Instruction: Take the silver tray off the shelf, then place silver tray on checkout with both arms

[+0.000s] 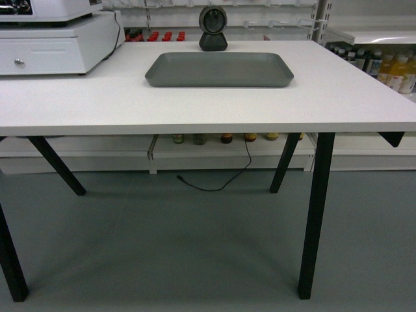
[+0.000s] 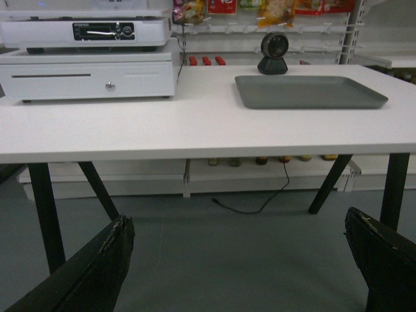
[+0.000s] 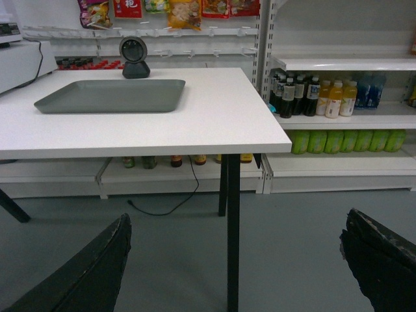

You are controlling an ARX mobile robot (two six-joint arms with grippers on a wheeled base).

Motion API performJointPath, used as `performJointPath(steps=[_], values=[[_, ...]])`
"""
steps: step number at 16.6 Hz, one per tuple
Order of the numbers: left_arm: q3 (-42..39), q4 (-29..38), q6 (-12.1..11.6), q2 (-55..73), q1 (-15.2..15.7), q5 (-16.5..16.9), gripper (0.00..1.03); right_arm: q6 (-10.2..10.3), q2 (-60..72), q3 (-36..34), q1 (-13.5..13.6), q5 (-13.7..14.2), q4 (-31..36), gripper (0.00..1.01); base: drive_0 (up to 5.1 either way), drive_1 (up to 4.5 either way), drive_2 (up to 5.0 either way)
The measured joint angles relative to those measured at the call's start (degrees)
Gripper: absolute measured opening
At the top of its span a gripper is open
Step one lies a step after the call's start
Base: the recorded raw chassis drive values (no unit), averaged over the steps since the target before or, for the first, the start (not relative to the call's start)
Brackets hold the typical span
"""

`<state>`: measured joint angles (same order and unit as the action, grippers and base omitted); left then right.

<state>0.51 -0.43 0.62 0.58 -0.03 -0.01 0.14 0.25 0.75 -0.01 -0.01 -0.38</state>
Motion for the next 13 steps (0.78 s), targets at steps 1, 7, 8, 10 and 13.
performJointPath(steps=[1,7,8,10,13], values=[[0.0,0.09,0.0,0.0,0.0,0.07,0.98,0.0,0.0,0.0,0.0,0.0,0.0,0.98,0.0,-4.16,4.2],[0.0,0.2,0.0,0.0,0.02,0.0,0.98,0.0,0.0,0.0,0.0,0.0,0.22,0.98,0.0,-2.08,2.1],[0.0,0.2,0.0,0.0,0.02,0.0,0.98,0.0,0.0,0.0,0.0,0.0,0.22,0.98,0.0,0.0,0.0],[0.0,0.2,0.0,0.0,0.02,0.0,0.98,0.0,0.0,0.0,0.0,0.0,0.2,0.98,0.0,0.0,0.0],[0.0,0.24,0.0,0.0,0.02,0.0,0.98,0.0,0.0,0.0,0.0,0.0,0.24,0.98,0.0,0.0,0.0]])
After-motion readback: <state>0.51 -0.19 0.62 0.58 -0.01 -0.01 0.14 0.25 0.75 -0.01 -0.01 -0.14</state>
